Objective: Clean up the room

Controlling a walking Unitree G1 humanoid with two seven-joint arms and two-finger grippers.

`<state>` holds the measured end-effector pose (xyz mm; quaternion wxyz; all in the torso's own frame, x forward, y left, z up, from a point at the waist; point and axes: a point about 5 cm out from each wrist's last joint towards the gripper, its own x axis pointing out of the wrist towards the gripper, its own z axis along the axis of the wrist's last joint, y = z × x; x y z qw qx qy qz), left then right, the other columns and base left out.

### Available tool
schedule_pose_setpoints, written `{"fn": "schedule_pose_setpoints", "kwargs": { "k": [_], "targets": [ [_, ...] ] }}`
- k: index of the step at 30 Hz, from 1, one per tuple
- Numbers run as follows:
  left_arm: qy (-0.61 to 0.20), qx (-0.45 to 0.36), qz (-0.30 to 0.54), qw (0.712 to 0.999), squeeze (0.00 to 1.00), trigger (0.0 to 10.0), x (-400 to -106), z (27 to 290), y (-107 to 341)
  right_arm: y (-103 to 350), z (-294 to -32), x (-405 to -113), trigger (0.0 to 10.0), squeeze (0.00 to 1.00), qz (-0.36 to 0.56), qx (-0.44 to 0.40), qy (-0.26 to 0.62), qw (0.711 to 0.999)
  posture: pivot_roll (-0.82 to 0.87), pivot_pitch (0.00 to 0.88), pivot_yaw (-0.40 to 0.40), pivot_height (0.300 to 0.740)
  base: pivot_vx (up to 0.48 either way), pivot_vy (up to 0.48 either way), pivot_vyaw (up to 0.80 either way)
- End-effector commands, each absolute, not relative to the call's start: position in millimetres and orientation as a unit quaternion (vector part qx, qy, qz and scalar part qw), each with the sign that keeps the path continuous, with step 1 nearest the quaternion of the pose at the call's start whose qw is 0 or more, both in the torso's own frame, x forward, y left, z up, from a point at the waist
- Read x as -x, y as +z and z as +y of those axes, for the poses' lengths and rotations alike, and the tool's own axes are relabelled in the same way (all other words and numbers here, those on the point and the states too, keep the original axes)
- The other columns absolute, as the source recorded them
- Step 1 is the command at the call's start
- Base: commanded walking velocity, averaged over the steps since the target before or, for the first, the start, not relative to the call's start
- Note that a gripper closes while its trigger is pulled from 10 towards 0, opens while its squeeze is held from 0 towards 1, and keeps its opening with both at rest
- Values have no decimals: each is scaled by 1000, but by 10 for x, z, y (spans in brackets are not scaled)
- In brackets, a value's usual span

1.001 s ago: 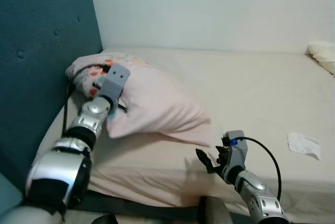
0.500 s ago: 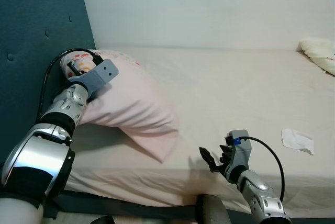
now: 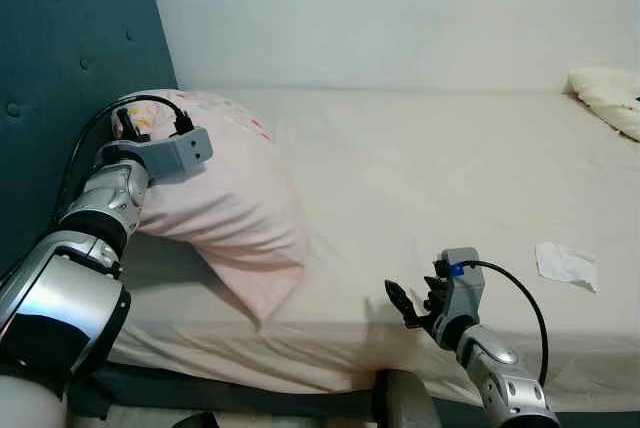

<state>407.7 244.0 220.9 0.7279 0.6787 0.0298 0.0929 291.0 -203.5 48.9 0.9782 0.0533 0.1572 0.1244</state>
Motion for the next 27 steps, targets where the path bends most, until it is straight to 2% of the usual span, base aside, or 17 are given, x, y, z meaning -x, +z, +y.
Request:
{"fn": "schedule_pose_setpoints", "kwargs": {
  "k": [1,7,21,27],
  "targets": [
    [140,-699,16,701,0,0,-4061,2608,2428,489,-2038,-2892,10000,0,153,-56,121,979,-84,0,35,346,0,0,0],
    [134,-698,44,702,0,0,-4027,2673,2314,475,-2035,-2858,10000,0,156,-53,121,979,-92,0,34,346,0,0,0],
    [141,-730,53,667,0,0,-4003,2753,2335,454,-2075,-2747,10000,0,160,-49,114,979,-119,0,34,346,0,0,0],
    [141,-724,45,674,0,0,-4012,2724,2334,446,-2063,-2729,10000,0,164,-45,117,979,-124,0,32,346,0,0,0]
  ]
}}
